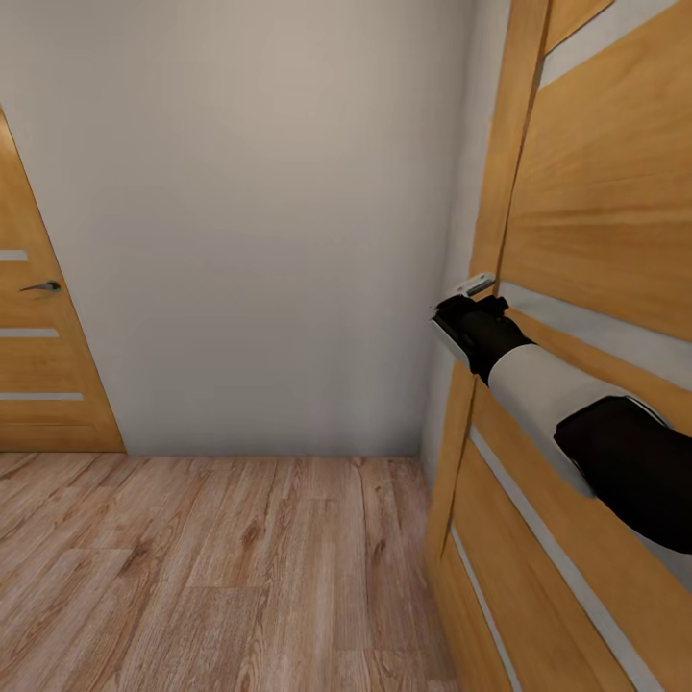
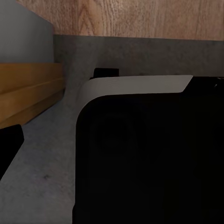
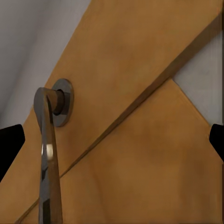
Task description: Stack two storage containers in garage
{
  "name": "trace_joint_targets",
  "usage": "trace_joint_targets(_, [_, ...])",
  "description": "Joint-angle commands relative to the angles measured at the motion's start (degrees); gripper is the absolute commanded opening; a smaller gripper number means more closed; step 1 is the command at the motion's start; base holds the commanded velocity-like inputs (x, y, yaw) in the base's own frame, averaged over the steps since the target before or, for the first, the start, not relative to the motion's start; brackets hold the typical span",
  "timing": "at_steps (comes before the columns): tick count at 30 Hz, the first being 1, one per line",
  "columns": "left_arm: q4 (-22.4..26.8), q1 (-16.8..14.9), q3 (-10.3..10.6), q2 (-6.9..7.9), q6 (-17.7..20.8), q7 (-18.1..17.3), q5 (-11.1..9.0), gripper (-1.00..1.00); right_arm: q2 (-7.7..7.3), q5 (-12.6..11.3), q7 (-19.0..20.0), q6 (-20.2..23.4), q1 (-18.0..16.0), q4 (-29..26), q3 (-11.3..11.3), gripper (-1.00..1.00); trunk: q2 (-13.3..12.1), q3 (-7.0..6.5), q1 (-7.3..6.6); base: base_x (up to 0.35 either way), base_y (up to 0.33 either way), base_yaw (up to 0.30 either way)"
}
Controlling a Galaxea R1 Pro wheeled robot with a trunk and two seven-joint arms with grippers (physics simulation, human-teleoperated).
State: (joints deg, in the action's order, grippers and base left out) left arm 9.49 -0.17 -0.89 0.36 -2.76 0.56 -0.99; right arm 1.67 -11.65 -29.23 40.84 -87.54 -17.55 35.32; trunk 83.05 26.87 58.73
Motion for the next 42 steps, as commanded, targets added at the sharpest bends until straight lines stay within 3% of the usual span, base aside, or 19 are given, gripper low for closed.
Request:
trace_joint_targets(1, [0.01, -0.01, -0.07, -0.01, -0.17, 0.03, -0.09, 1.0, -0.16, 0.49, -0.52, 0.66, -0.11, -0.03, 0.57, 1.0, 0.03, 0.06, 0.0, 0.0, 0.0, 0.0])
trace_joint_targets(7, [0.01, -0.01, -0.03, -0.01, -0.17, -0.01, -0.09, 1.0, -0.73, 0.49, -0.5, 0.65, -0.17, -0.03, 0.55, 1.0, 0.03, 0.06, 0.0, 0.0, 0.0, 0.0])
trace_joint_targets(11, [0.01, -0.01, 0.01, -0.01, -0.18, -0.01, -0.07, 1.0, -2.31, 0.49, -0.49, 0.65, -0.18, -0.03, 0.54, 1.0, 0.03, 0.06, 0.0, 0.0, 0.0, 0.0])
trace_joint_targets(19, [0.01, -0.01, -0.03, -0.01, -0.14, 0.05, -0.06, 1.0, -2.68, 0.49, -0.52, 0.65, -0.18, -0.03, 0.54, 1.0, 0.03, 0.06, 0.0, 0.0, 0.0, 0.0])
trace_joint_targets(25, [0.01, -0.01, -0.06, -0.01, -0.14, 0.06, -0.06, 1.0, -3.95, 0.49, -0.49, 0.65, -0.18, -0.03, 0.54, 1.0, 0.03, 0.06, 0.0, 0.0, 0.0, 0.0])
trace_joint_targets(42, [0.01, -0.01, -0.07, -0.01, -0.19, 0.06, 0.0, 1.0, -4.23, 0.49, -0.48, 0.06, -0.18, -0.03, 0.54, 1.0, 0.03, 0.06, 0.0, 0.0, 0.0, 0.0])
